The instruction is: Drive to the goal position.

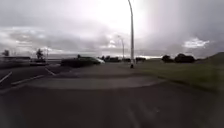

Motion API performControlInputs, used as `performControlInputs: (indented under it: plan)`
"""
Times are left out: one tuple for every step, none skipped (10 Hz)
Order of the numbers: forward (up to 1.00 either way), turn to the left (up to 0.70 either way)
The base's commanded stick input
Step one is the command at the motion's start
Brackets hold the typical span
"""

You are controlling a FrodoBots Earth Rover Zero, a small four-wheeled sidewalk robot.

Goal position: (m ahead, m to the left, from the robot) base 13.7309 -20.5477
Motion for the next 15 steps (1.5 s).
performControlInputs:
  plan:
    - [1.00, 0.00]
    - [1.00, 0.00]
    - [1.00, 0.00]
    - [1.00, 0.00]
    - [1.00, 0.00]
    - [1.00, 0.00]
    - [1.00, 0.00]
    - [1.00, 0.00]
    - [1.00, 0.00]
    - [1.00, 0.00]
    - [1.00, 0.00]
    - [1.00, 0.00]
    - [1.00, 0.00]
    - [1.00, 0.00]
    - [1.00, 0.00]
